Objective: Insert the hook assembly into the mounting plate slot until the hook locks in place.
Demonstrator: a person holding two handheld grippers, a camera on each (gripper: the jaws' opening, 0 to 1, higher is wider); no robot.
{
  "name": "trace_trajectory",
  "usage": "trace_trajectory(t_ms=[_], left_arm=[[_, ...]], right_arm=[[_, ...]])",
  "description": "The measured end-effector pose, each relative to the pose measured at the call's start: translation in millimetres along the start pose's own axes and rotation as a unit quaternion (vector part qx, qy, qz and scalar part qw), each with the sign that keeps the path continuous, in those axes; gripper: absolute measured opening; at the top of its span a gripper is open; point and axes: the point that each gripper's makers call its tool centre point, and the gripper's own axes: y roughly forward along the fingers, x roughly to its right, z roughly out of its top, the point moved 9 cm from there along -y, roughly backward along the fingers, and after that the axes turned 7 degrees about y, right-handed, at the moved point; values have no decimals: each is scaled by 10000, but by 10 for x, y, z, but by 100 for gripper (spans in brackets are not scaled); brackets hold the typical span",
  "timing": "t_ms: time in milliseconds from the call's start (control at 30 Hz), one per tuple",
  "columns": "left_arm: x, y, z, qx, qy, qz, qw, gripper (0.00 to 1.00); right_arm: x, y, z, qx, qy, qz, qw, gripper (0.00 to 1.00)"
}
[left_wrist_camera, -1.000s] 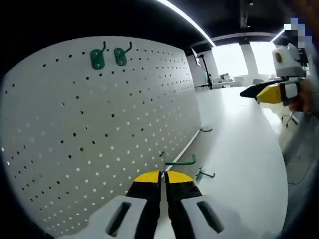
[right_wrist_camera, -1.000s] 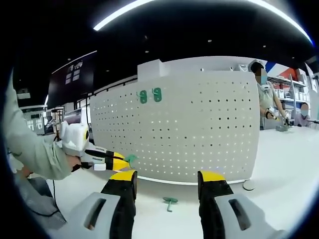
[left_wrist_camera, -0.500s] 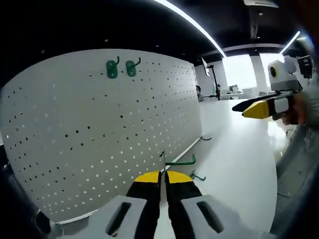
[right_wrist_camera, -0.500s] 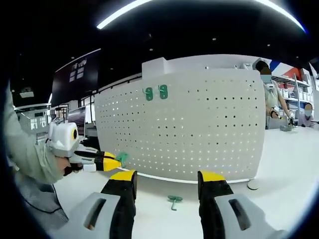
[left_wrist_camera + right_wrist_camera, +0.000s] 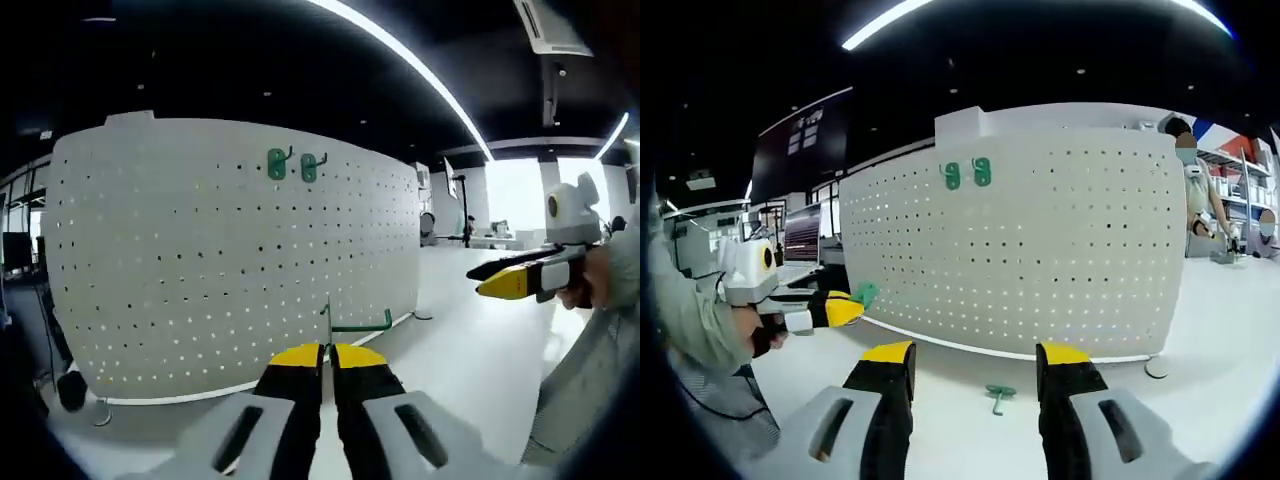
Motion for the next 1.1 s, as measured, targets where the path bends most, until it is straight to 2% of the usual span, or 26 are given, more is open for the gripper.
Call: trace_trajectory(t_ms=[400,500,533,733,867,1100], left_arm=[[28,-55,114,339,-136,76,9993,3],[57,-60,86,379,-13,-60,9993,3],[65,-63,66,384,154,-118,9991,3],[44,-70,20,319,110,-117,9994,3],[40,-71,5,314,141,-148,9993,3],[63,-70,21,403,198,-227,9987,3]], right_arm=[[-27,14,-27,-99,9,67,9999,45],[-32,10,-30,-105,119,52,9999,45],[-36,8,-23,-94,99,53,9999,44],[-77,1,9,-86,221,160,9996,37],[-154,-4,64,-113,447,447,9979,25],[-288,11,200,-50,627,703,9955,20]])
